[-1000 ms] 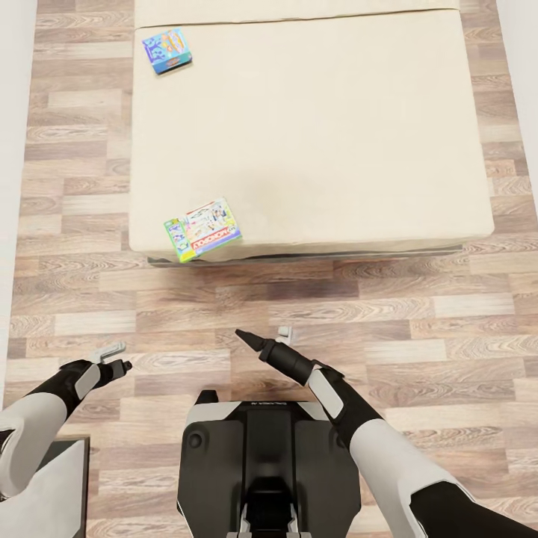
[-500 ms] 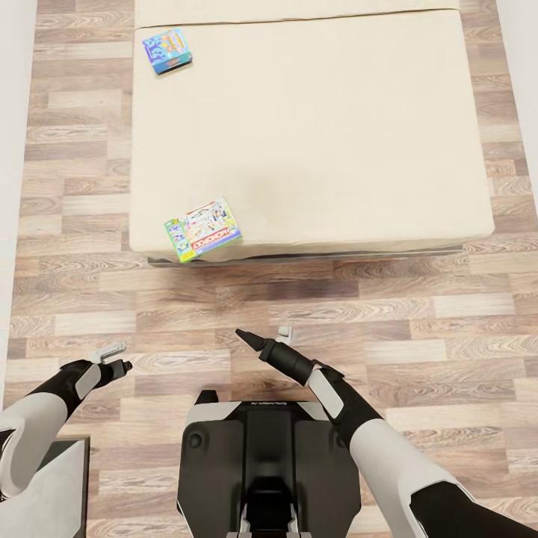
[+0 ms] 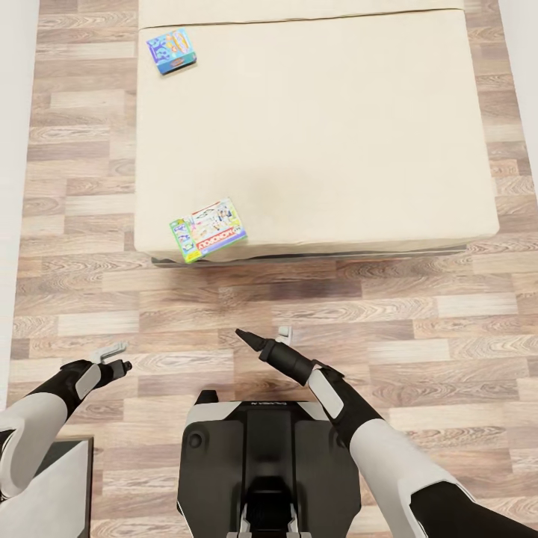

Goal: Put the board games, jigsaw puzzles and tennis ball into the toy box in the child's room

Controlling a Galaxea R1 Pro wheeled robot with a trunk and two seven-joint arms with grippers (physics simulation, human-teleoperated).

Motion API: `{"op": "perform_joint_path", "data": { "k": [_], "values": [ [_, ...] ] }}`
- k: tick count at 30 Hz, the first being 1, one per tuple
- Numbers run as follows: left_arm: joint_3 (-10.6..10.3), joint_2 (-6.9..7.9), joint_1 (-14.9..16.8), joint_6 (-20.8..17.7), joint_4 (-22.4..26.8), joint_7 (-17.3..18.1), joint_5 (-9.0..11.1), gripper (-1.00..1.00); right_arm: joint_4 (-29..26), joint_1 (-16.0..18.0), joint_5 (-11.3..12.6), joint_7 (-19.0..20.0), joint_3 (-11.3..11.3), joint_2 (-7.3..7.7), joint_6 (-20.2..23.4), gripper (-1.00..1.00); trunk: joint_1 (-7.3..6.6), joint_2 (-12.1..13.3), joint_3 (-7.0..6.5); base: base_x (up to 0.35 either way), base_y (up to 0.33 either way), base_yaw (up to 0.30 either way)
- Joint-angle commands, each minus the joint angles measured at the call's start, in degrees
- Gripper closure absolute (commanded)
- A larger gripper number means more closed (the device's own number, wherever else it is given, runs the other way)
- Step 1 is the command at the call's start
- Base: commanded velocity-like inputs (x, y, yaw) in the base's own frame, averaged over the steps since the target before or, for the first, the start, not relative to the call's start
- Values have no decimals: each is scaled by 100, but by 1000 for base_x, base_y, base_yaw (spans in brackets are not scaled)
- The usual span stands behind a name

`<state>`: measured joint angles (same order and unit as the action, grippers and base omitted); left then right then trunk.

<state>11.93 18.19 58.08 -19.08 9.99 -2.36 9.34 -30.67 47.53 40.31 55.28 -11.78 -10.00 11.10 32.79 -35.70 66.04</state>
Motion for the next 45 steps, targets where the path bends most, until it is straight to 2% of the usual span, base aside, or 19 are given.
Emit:
{"op": "perform_joint_path", "data": {
  "k": [1,41,43,45],
  "values": [
    [2,0,-1,-35,11,-25,59,-100,4,2,56,9,-8,0,59,-100,2,-6,3,0,30,0],
    [-6,-24,-7,-40,11,-35,59,-100,2,2,52,9,1,0,41,-100,2,-6,3,18,59,0],
    [-7,-25,-7,-41,11,-36,63,-100,12,2,52,9,4,0,18,-100,2,-6,3,1,1,0],
    [-2,-29,-7,-47,7,-36,66,-100,34,2,60,-3,3,0,-184,-100,2,-6,3,0,0,0]
  ]
}}
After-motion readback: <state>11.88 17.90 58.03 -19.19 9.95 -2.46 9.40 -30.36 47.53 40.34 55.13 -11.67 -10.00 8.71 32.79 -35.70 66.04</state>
